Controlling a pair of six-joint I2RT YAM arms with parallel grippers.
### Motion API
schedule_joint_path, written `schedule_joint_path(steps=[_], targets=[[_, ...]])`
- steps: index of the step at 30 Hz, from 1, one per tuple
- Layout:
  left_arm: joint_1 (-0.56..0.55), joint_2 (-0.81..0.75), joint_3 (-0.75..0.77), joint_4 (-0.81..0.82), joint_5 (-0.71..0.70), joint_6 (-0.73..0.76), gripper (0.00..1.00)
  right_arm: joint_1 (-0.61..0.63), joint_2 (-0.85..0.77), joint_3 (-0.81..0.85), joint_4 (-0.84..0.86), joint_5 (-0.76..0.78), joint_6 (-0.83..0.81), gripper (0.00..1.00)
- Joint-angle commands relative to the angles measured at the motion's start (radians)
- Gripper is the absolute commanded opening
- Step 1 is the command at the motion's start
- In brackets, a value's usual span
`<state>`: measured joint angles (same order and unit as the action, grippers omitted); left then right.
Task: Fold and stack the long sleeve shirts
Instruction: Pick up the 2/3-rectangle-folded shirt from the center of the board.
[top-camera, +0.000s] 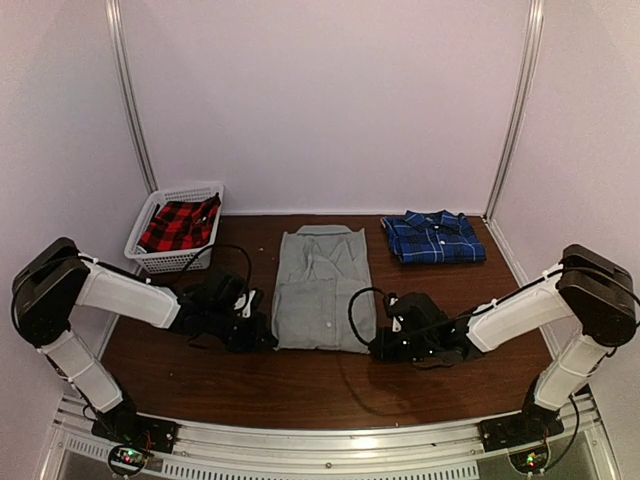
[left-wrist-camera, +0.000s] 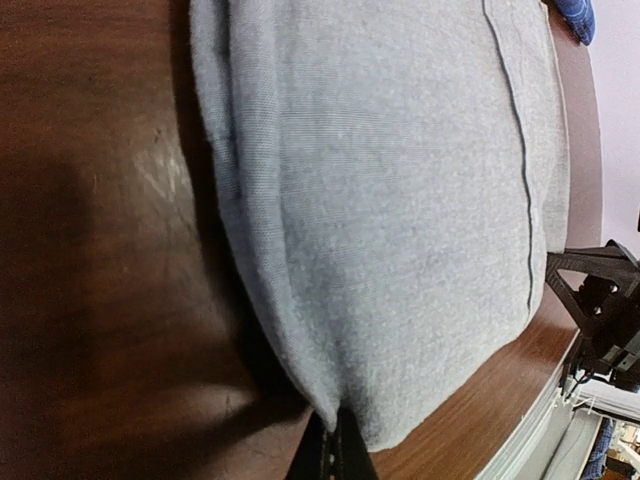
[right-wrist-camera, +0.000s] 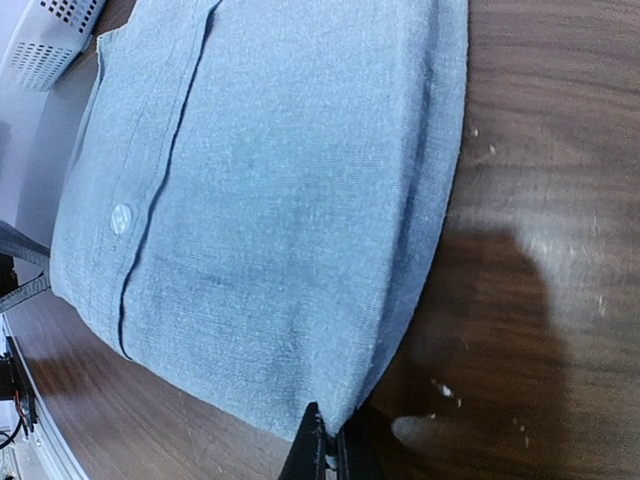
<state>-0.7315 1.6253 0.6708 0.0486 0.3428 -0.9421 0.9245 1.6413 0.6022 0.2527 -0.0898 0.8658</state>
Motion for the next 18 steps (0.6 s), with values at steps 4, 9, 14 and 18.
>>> schedule_joint_path(steps=[4,9,14,18], targets=[[-0.074,-0.151,-0.111,-0.015,-0.044,-0.054,0.0,0.082,-0.097,-0.055,-0.091,0.035,0.066,0.0],[-0.128,-0.234,-0.176,-0.016,-0.075,-0.11,0.0,0.147,-0.174,-0.093,-0.126,0.043,0.125,0.0],[-0.169,-0.32,-0.225,-0.035,-0.11,-0.161,0.0,0.206,-0.246,-0.116,-0.189,0.067,0.173,0.0],[-0.198,-0.364,-0.255,-0.044,-0.114,-0.186,0.0,0.261,-0.269,-0.11,-0.228,0.084,0.2,0.0]])
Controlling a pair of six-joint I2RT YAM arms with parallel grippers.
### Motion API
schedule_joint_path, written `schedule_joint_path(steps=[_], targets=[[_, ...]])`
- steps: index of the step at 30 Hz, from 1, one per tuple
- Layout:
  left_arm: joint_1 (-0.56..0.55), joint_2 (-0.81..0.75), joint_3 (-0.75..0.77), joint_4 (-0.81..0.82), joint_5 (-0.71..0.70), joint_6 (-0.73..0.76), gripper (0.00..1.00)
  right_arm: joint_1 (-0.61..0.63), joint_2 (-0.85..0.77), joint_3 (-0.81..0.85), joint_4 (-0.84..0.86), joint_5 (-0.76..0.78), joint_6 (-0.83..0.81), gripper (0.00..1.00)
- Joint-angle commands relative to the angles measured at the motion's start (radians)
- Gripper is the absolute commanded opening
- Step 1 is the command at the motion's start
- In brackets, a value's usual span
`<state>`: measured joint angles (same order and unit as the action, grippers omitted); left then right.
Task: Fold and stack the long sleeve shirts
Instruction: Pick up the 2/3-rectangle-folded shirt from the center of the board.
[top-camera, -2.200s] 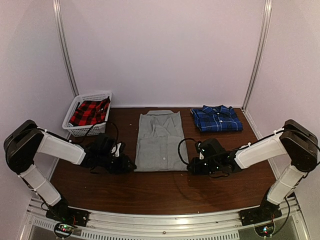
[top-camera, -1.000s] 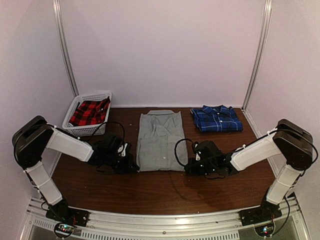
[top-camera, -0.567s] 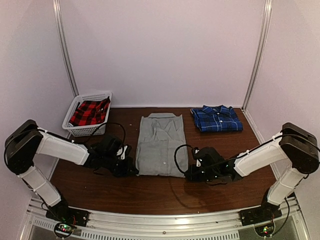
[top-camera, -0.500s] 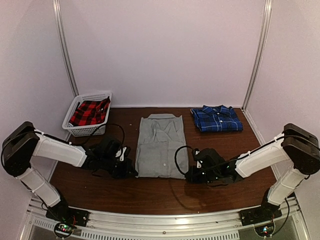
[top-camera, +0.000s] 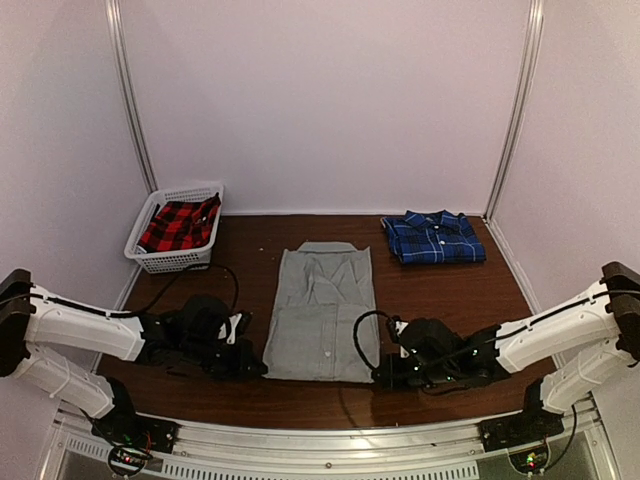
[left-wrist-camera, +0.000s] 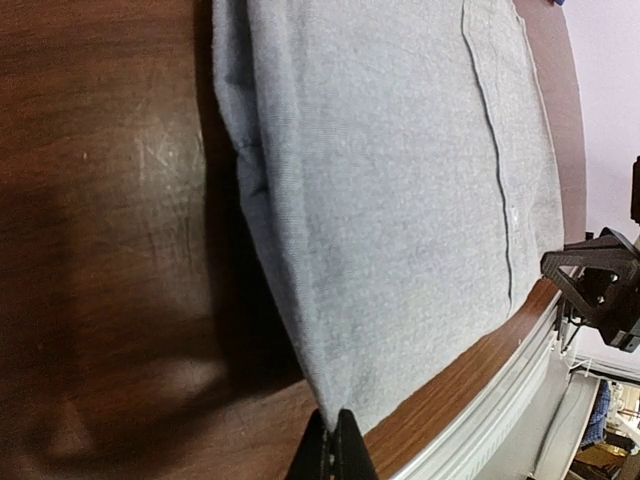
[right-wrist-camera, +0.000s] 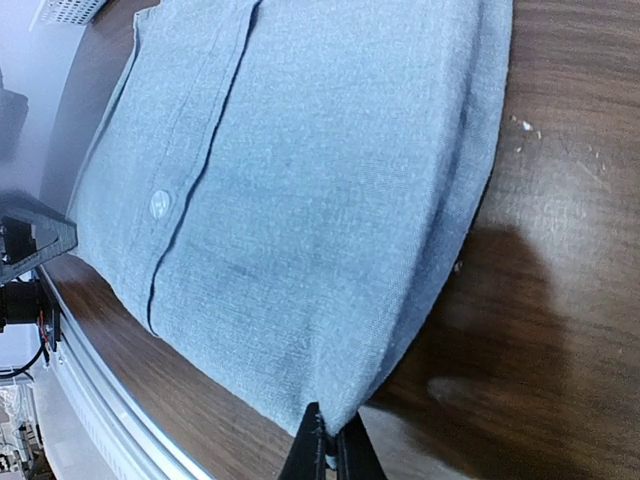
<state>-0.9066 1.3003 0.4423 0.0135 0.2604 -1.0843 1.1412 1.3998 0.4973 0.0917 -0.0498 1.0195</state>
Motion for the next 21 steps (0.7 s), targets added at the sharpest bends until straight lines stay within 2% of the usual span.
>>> schedule_joint_path(steps=[1,12,21], targets=[[-0.033,-0.051,-0.033,-0.009,-0.033,-0.049,0.0,0.06,-0.03,-0.002,-0.075,0.045,0.053,0.0],[-0.091,-0.153,-0.109,-0.071,-0.049,-0.112,0.0,0.162,-0.046,0.003,-0.129,0.091,0.124,0.0],[-0.117,-0.245,-0.12,-0.109,-0.075,-0.129,0.0,0.182,-0.104,0.018,-0.179,0.104,0.147,0.0]])
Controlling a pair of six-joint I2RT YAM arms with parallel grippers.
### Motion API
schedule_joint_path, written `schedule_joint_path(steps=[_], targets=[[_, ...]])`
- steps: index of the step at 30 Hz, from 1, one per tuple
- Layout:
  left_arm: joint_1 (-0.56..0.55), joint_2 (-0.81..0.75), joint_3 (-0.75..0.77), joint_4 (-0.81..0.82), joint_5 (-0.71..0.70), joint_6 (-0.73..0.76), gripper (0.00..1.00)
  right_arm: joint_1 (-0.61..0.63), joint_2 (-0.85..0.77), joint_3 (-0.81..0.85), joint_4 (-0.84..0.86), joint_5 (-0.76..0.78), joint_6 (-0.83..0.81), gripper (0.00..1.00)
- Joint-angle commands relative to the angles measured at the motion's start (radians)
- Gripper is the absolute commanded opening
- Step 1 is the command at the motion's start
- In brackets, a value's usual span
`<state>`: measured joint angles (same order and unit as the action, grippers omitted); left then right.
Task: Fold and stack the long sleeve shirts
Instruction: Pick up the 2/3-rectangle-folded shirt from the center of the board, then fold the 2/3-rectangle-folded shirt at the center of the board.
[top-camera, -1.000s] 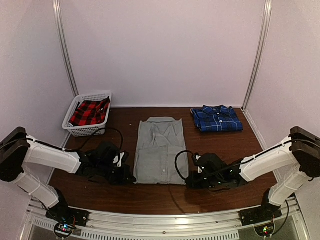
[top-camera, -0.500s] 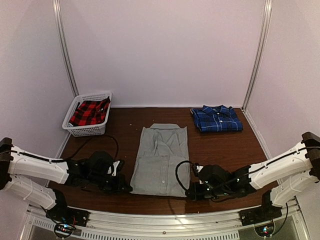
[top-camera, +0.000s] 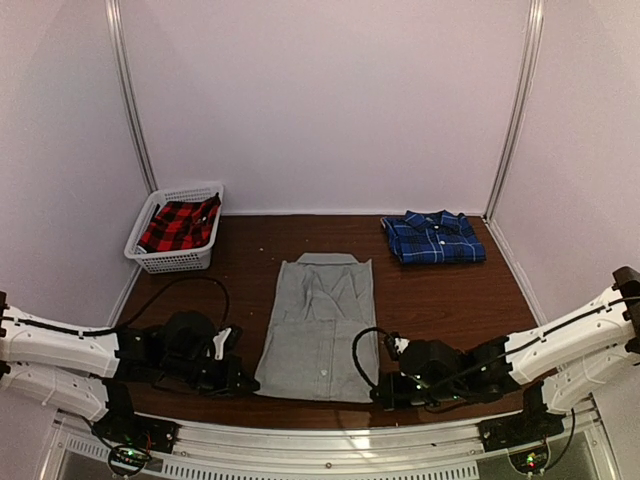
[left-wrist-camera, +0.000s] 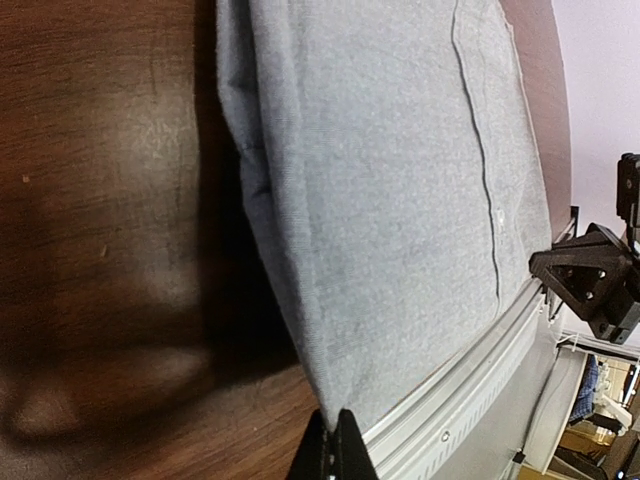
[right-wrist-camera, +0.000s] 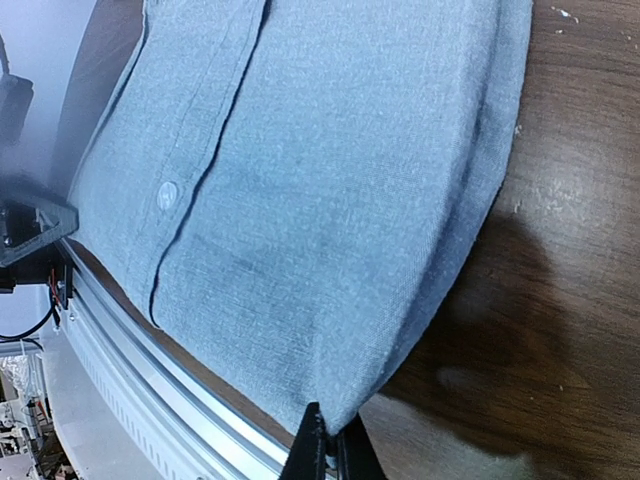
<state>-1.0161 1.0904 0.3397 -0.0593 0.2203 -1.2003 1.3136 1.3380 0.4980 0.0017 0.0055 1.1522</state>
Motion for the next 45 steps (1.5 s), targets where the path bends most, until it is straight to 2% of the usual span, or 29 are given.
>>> schedule_joint_path(steps=[1,5,10,14,17,20,22,26,29,33,36,39,45], targets=[[-0.008,-0.042,-0.017,-0.037,-0.033,-0.013,0.0,0.009,-0.051,0.026,-0.105,0.054,0.012,0.0],[-0.008,-0.074,0.036,-0.087,-0.04,0.007,0.0,0.009,-0.095,0.078,-0.18,0.09,-0.006,0.0],[0.002,-0.094,0.201,-0.183,-0.12,0.08,0.0,-0.028,-0.142,0.211,-0.259,0.163,-0.091,0.0],[0.153,0.004,0.345,-0.166,-0.052,0.226,0.0,-0.164,-0.108,0.33,-0.241,0.164,-0.219,0.0],[0.333,0.163,0.478,-0.09,0.094,0.331,0.0,-0.335,-0.035,0.423,-0.181,0.119,-0.336,0.0],[0.435,0.425,0.72,-0.06,0.109,0.451,0.0,-0.556,0.101,0.506,-0.056,0.006,-0.423,0.0],[0.491,0.609,0.861,-0.022,0.154,0.482,0.0,-0.655,0.24,0.598,-0.025,-0.052,-0.468,0.0],[0.548,0.938,1.114,-0.008,0.166,0.499,0.0,-0.777,0.54,0.804,0.01,-0.169,-0.534,0.0],[0.569,1.106,1.24,-0.018,0.178,0.491,0.0,-0.817,0.761,0.977,-0.024,-0.237,-0.575,0.0],[0.57,1.215,1.303,-0.018,0.195,0.471,0.0,-0.822,0.951,1.12,-0.092,-0.317,-0.599,0.0],[0.563,1.18,1.223,0.027,0.197,0.448,0.0,-0.806,0.952,1.096,-0.11,-0.295,-0.602,0.0],[0.551,1.118,1.137,0.052,0.198,0.451,0.0,-0.787,0.858,0.951,-0.081,-0.265,-0.565,0.0],[0.505,0.891,0.913,0.095,0.184,0.458,0.0,-0.724,0.537,0.545,0.049,-0.196,-0.464,0.0]])
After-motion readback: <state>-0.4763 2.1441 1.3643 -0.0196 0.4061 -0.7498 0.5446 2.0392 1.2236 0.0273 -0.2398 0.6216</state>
